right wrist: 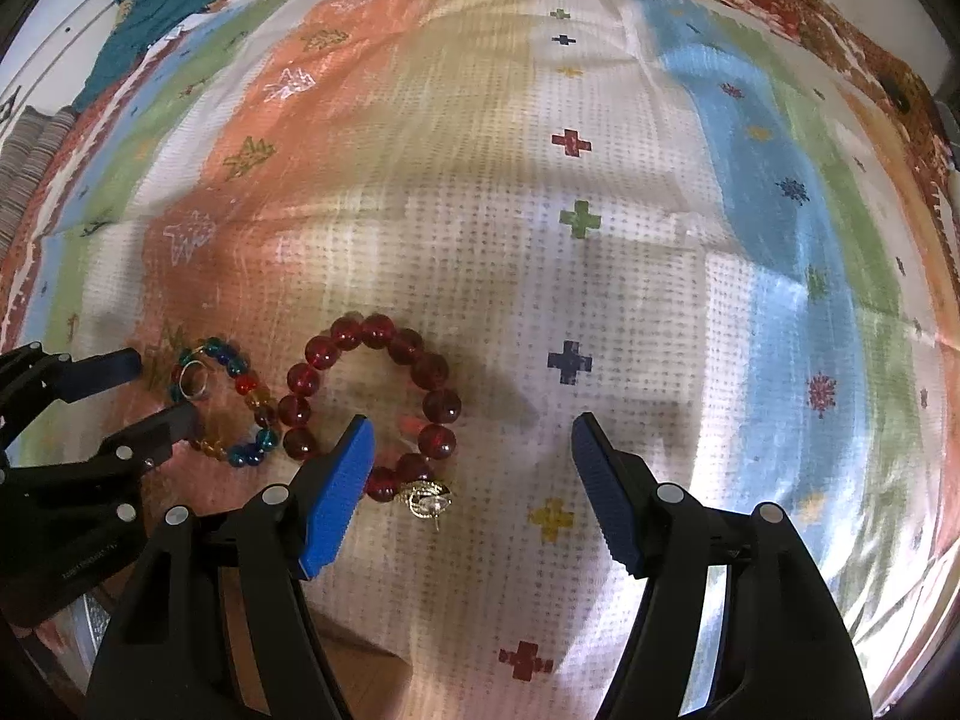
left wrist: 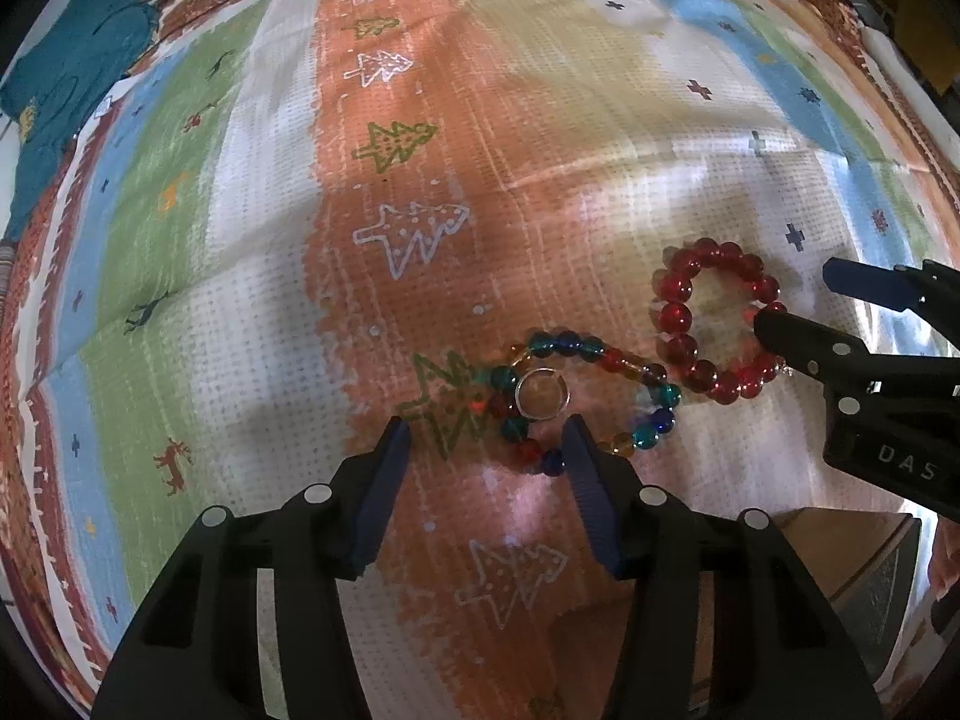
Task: Organize jewelry
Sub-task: 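Move both tools toward the multicolour bead bracelet and red bead bracelet, then grasp the multicolour bead bracelet with the left tool while the right tool grasps the red bead bracelet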
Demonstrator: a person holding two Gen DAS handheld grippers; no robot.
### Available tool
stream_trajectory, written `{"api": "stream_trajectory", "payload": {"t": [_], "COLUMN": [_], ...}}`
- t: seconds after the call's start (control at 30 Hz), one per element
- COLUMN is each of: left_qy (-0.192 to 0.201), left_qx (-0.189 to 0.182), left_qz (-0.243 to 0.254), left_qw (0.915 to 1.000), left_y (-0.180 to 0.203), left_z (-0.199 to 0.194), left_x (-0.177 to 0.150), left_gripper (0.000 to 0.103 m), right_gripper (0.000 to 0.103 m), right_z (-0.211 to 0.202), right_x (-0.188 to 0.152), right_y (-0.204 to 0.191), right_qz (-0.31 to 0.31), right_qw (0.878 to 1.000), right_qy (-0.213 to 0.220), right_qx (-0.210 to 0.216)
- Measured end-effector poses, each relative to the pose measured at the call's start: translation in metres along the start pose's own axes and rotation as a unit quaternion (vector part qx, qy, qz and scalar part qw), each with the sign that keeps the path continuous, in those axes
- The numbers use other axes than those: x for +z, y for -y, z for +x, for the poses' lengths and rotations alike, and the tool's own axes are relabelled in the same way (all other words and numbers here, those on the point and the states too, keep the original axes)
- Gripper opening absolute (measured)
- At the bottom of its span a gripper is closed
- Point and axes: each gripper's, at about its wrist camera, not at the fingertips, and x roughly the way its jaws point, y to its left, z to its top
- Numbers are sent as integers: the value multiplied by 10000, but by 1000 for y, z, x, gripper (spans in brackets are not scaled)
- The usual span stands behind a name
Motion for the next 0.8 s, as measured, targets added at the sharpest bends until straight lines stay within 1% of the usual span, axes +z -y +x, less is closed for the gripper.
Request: {"api": "stream_trajectory", "payload": {"t": [0.07,0.13,0.17,0.2,0.23,0.3,0.33,0.37,0.4,0.43,0.5,0.57,0.67,0.8], "left_qy": [-31,-16,-4,5,3,-7,-11,-15,-8,-4,-1,3,35,180], "left_qx": [2,80,113,127,136,168,182,203,256,279,157,156,225,128], "left_qz": [34,117,158,189,201,230,245,262,269,260,200,163,87,-50], "left_qw": [10000,9999,9998,9997,9997,9996,9995,9995,9993,9993,9997,9997,9997,9997], "left_y": [1,5,6,7,8,11,12,11,11,9,5,-1,-9,-17], "left_z": [3,4,4,4,4,3,4,3,3,3,3,2,-2,-16], "left_x": [0,-1,-2,-2,-3,-2,-3,-3,-4,-4,-4,-4,-2,1], "left_gripper": [52,51,51,47,45,31,27,19,11,9,9,9,9,9], "right_gripper": [68,68,64,61,60,56,52,42,34,31,20,14,14,14], "right_z": [1,5,8,10,12,13,12,11,11,10,10,9,7,-5], "right_x": [2,3,2,2,2,2,2,2,2,2,1,1,1,1], "right_y": [-2,-3,-3,-4,-4,-5,-5,-5,-5,-4,-3,-1,2,0], "right_qz": [-37,-58,-69,-97,-131,-174,-184,-181,-166,-157,-175,-124,-127,-134], "right_qw": [10000,10000,9999,9999,9998,9997,9996,9997,9997,9998,9998,9999,9999,9996], "right_qy": [4,-46,-68,-78,-74,-61,-42,-15,-7,-9,-3,24,65,228], "right_qx": [-12,-30,-31,-89,-143,-183,-197,-182,-178,-151,-98,-8,12,37]}}
